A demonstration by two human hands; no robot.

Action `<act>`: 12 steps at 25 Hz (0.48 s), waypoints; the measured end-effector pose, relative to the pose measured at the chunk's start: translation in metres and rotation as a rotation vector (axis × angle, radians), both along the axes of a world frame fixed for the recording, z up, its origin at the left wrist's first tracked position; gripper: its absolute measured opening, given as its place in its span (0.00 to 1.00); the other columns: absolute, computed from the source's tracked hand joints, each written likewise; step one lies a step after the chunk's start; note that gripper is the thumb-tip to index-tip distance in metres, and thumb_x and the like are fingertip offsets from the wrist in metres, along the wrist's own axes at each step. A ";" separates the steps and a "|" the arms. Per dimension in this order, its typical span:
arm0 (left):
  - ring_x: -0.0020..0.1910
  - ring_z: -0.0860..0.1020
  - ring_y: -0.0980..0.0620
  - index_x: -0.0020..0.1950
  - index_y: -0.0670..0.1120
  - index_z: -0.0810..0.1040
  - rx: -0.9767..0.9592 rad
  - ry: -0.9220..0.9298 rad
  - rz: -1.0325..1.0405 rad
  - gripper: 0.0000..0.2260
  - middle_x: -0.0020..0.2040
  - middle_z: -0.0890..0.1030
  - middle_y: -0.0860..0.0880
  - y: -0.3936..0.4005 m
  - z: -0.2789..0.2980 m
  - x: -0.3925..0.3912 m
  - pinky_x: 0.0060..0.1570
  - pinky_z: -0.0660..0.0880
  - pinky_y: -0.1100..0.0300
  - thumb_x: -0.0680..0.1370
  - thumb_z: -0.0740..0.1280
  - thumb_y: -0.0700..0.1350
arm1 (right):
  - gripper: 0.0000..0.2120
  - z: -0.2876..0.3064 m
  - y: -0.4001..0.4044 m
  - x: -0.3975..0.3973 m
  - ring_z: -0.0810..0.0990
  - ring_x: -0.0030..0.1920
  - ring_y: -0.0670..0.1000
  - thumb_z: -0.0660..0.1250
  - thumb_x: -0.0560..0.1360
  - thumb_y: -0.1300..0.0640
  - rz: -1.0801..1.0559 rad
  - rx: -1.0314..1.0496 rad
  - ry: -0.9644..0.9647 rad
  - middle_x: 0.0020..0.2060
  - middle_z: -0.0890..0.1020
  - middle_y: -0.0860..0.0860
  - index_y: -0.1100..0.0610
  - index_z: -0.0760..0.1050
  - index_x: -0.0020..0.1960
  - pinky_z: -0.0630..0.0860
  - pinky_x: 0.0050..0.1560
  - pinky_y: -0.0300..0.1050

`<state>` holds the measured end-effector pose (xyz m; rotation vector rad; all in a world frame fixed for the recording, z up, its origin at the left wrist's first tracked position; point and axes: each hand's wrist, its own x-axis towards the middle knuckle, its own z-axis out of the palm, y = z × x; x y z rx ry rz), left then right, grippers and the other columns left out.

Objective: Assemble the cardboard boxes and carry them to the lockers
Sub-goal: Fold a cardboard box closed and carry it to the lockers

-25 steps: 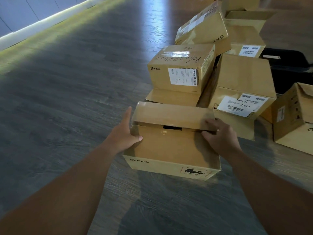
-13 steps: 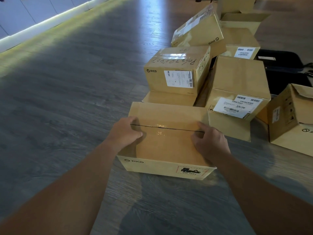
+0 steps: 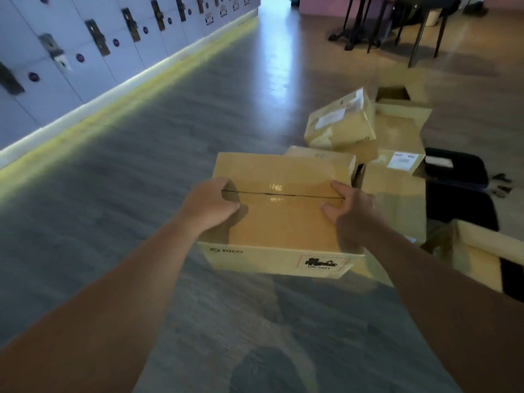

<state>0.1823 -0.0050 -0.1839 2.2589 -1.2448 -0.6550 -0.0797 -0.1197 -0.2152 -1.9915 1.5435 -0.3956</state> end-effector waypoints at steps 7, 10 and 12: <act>0.66 0.74 0.45 0.68 0.49 0.75 -0.019 0.061 0.065 0.19 0.66 0.77 0.47 0.048 0.252 0.050 0.60 0.71 0.54 0.78 0.69 0.47 | 0.29 0.267 0.025 0.065 0.74 0.67 0.59 0.71 0.77 0.48 0.024 -0.006 -0.012 0.70 0.75 0.56 0.45 0.69 0.76 0.69 0.67 0.49; 0.70 0.71 0.46 0.76 0.49 0.68 -0.058 0.007 0.069 0.28 0.72 0.73 0.48 0.053 0.337 0.076 0.65 0.69 0.55 0.77 0.70 0.51 | 0.30 0.359 0.028 0.089 0.74 0.67 0.61 0.71 0.76 0.47 0.031 0.013 -0.032 0.72 0.74 0.57 0.44 0.68 0.77 0.71 0.67 0.52; 0.68 0.74 0.46 0.73 0.51 0.72 -0.074 -0.034 0.076 0.25 0.68 0.76 0.50 0.045 0.375 0.092 0.64 0.72 0.54 0.77 0.70 0.51 | 0.31 0.399 0.017 0.103 0.75 0.66 0.61 0.71 0.75 0.47 0.051 -0.002 -0.035 0.72 0.74 0.58 0.44 0.68 0.77 0.73 0.67 0.52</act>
